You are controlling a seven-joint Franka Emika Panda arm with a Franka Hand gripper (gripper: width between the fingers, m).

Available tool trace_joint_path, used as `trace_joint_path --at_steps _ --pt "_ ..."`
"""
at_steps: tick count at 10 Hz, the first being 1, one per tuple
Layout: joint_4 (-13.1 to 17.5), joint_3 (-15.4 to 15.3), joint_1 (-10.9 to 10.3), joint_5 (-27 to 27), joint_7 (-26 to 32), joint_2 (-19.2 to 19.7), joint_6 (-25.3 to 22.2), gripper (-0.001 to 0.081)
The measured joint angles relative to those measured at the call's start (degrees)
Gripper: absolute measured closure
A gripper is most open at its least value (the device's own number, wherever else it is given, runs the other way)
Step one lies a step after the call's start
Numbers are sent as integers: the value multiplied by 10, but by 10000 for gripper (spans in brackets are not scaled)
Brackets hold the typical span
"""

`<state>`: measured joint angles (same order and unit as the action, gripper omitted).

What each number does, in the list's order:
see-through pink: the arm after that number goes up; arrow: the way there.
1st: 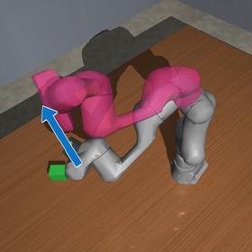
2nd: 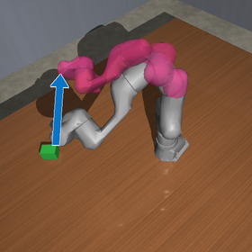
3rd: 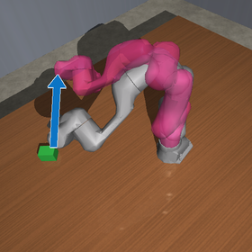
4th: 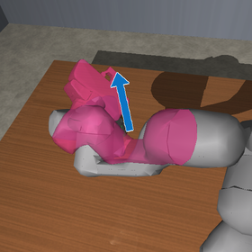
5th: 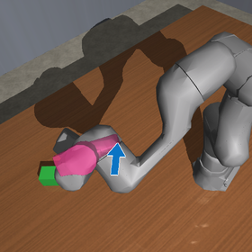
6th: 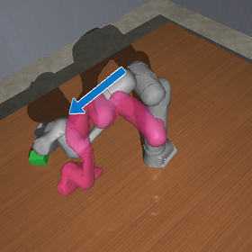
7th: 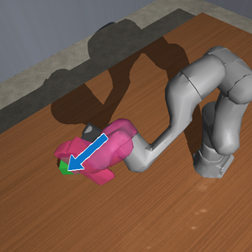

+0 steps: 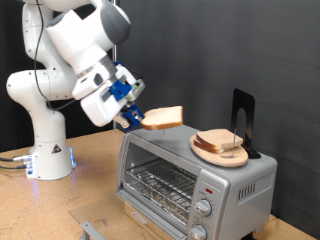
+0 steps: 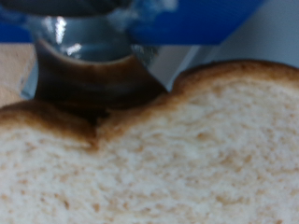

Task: Make a piece of toast with the oven

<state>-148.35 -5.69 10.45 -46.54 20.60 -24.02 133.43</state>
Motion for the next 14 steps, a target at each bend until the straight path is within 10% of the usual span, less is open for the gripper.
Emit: trace_joint_path --at_steps 8,14 --pt "-37 36 24 16 38 -22 -17 406" --pt "-39 42 29 -20 152 94 84 406"
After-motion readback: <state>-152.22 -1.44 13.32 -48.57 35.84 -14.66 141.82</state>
